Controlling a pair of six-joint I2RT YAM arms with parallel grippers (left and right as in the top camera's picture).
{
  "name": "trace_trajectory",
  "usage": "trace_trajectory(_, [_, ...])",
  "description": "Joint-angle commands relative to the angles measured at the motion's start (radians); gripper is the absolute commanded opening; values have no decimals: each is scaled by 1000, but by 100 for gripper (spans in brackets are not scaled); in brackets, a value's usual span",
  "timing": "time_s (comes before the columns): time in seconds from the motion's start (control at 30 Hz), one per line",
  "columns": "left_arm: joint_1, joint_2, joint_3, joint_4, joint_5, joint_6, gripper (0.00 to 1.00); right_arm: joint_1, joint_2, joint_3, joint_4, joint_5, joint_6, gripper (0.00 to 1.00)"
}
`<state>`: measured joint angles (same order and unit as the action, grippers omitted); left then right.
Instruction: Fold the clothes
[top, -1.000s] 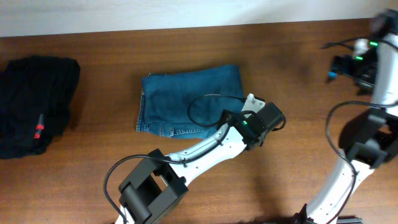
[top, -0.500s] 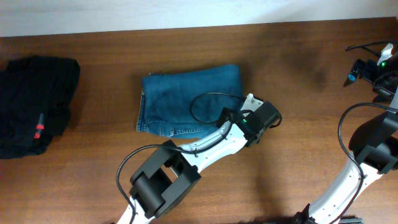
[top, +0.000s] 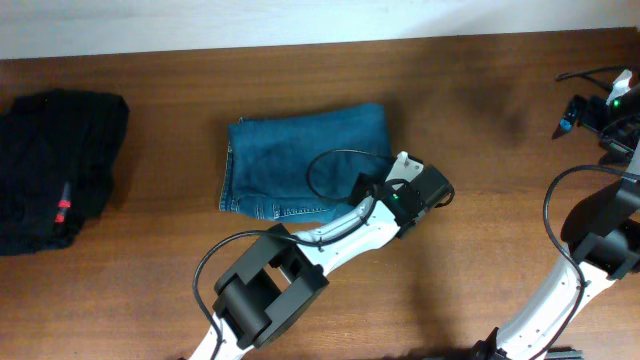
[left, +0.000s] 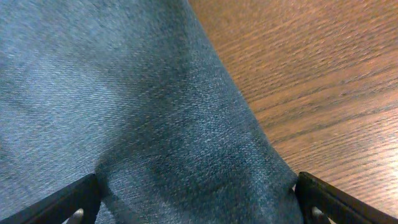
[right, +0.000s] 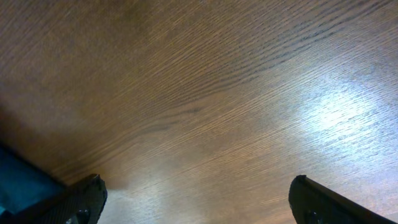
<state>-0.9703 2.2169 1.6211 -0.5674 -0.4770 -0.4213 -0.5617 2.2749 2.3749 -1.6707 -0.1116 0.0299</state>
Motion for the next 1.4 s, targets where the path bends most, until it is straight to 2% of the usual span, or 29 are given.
trace_trajectory(0.0, [-5, 52, -4, -6, -20, -16, 99, -6, -43, -3, 3, -12, 9, 99])
trace_trajectory(0.2, [-5, 62, 0, -35, -54, -14, 97, -6, -43, -3, 3, -12, 9, 99])
trace_trajectory(0.23, [-5, 62, 4, -44, -77, -13, 89, -6, -43, -3, 3, -12, 9, 99])
trace_trajectory(0.33, [-5, 61, 25, -77, -122, 16, 44, -6, -43, -3, 3, -12, 9, 99])
trace_trajectory(0.4, [-4, 61, 50, -112, -138, 35, 22, -6, -43, -3, 3, -12, 9, 99])
trace_trajectory(0.47, [-3, 61, 81, -155, -161, 34, 3, -6, -43, -3, 3, -12, 9, 99])
trace_trajectory(0.5, [-2, 61, 98, -175, -174, 34, 0, -6, -43, -3, 3, -12, 9, 99])
trace_trajectory(0.73, [0, 61, 253, -294, -309, 40, 0, -6, -43, -3, 3, -12, 9, 99])
trace_trajectory(0.87, [14, 61, 299, -298, -302, 103, 0, -6, -43, -3, 3, -12, 9, 99])
trace_trajectory(1.13, [72, 71, 291, -297, -176, 101, 4, -6, -43, -3, 3, -12, 9, 99])
trace_trajectory(1.27, [86, 85, 291, -286, -165, 101, 4, -6, -43, -3, 3, -12, 9, 99])
trace_trajectory(1.37, [88, 93, 291, -279, -164, 101, 11, -6, -43, -3, 3, -12, 9, 99])
